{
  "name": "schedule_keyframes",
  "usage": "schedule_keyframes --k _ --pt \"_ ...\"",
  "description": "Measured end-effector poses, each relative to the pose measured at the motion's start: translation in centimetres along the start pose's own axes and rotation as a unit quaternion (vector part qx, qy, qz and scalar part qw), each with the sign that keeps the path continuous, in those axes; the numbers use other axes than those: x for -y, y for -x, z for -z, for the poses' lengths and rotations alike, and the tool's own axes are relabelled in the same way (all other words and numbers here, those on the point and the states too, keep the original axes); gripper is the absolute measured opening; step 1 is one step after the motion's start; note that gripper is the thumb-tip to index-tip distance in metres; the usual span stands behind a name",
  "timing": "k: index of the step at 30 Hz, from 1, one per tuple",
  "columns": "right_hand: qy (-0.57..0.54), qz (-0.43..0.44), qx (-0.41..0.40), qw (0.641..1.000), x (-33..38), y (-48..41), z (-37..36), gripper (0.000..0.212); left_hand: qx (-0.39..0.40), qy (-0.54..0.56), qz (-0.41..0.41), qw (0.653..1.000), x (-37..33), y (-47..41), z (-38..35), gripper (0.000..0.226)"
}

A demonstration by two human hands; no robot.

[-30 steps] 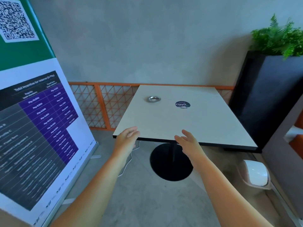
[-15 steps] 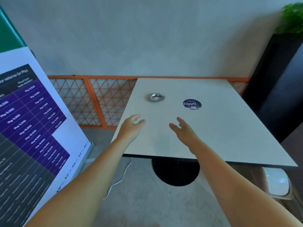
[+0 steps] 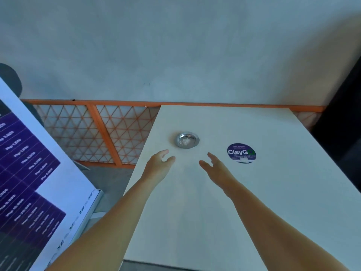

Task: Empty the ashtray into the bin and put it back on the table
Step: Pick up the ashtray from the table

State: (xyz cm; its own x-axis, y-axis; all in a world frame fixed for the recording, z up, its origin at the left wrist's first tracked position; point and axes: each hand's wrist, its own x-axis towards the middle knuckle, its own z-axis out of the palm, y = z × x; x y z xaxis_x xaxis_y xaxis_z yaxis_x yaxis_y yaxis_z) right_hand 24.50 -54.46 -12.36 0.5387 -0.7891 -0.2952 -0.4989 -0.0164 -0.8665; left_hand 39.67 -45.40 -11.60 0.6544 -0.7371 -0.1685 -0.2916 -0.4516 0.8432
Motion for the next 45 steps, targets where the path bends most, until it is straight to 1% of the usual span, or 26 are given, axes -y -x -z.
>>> schedule_keyframes --k 6,13,19,23,29,35,38,41,43,45 --pt "-0.012 -0.034 -0.02 0.999 -1.1 -6.8 -0.7 0.057 0.017 0.027 0.034 0.999 0.3 -7.2 -2.0 0.05" --pt "-0.037 -0.076 -0.054 0.995 -1.9 -14.9 -1.7 0.056 0.001 0.043 0.052 0.998 0.7 -16.4 -4.2 0.049" --pt "-0.031 -0.113 -0.072 0.99 -2.9 -20.1 -2.1 0.056 0.022 0.005 0.058 0.998 1.9 -22.1 -5.9 0.052" --pt "-0.029 -0.126 -0.078 0.989 -3.1 -21.9 -2.6 0.056 0.035 -0.034 0.065 0.997 2.6 -23.9 -6.4 0.055" --pt "-0.061 -0.144 -0.093 0.983 -2.7 -23.8 -3.7 0.055 0.046 -0.034 0.086 0.995 4.2 -25.4 -6.7 0.057" --pt "-0.073 -0.167 -0.106 0.977 -2.1 -25.1 -4.4 0.054 0.05 0.019 0.111 0.992 5.0 -27.2 -6.7 0.052" --pt "-0.083 -0.178 -0.112 0.974 -2.0 -25.4 -4.7 0.044 0.054 0.062 0.129 0.988 5.4 -27.5 -6.9 0.047" --pt "-0.116 -0.184 -0.121 0.969 -2.2 -25.6 -4.9 0.033 0.067 0.095 0.127 0.985 5.8 -27.6 -7.0 0.036" --pt "-0.135 -0.184 -0.126 0.965 -2.5 -25.6 -4.9 0.034 0.078 0.115 0.135 0.981 6.0 -27.7 -7.0 0.032" --pt "-0.149 -0.187 -0.127 0.963 -2.8 -25.5 -4.9 0.042 0.086 0.132 0.143 0.977 6.1 -27.6 -6.9 0.032"
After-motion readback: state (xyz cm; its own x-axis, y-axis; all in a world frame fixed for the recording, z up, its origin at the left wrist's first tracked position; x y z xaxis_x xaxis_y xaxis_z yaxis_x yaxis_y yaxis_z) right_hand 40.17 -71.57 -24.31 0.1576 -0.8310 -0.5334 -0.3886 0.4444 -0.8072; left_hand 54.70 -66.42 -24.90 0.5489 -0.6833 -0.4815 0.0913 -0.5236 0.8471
